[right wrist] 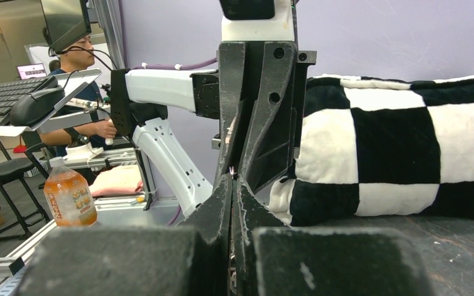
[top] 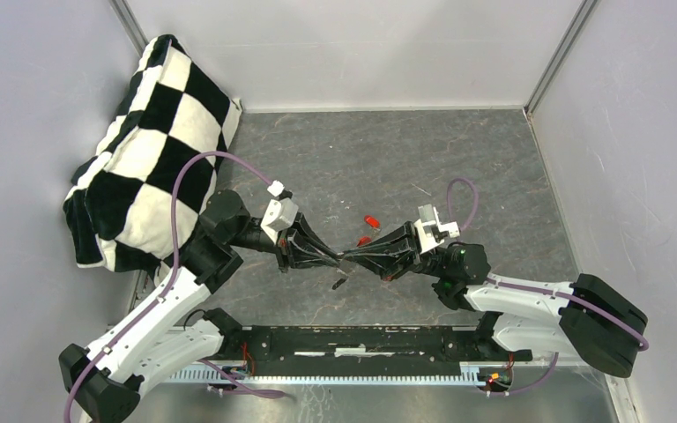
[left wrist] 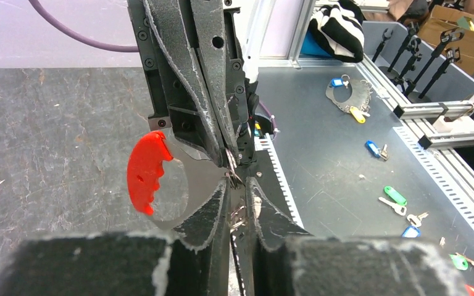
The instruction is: Put the keys on the keyring
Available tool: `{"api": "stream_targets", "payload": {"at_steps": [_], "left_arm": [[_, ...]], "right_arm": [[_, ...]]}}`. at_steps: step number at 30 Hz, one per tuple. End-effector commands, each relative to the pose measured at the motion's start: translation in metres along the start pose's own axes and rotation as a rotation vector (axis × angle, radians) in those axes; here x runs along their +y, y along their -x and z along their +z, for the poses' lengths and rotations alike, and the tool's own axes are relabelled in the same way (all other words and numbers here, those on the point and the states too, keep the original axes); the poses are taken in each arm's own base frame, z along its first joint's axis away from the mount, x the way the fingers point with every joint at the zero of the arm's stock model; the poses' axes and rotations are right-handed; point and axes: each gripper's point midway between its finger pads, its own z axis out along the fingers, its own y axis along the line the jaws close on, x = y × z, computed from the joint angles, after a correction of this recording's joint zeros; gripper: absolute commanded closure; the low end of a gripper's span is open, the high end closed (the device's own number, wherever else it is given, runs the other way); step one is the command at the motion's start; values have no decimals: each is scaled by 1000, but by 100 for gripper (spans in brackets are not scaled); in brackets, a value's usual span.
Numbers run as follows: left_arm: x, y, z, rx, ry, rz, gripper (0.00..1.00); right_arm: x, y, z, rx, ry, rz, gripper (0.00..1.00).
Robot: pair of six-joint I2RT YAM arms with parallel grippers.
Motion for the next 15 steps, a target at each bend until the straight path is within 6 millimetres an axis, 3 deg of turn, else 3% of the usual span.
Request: {"api": "stream_targets", "payload": {"at_steps": [1,10,11,13,15], "left_arm": [[3,11,1,-10,20,58,86],[2,13,1,-12,22,54,88],[1,14,0,-12,19,53,85],[-1,14,0,-9,9,46,64],[-5,14,0,1,-11,42,54]], "right_arm": [[5,24,13,-72,32,-59,99],[10,17,11,-33,61,-60,100],[10,16,11,-25,59,-60,99],[10,14,10,-13,59,-63,100],[9,13,9,-7,56,-63,100]]}}
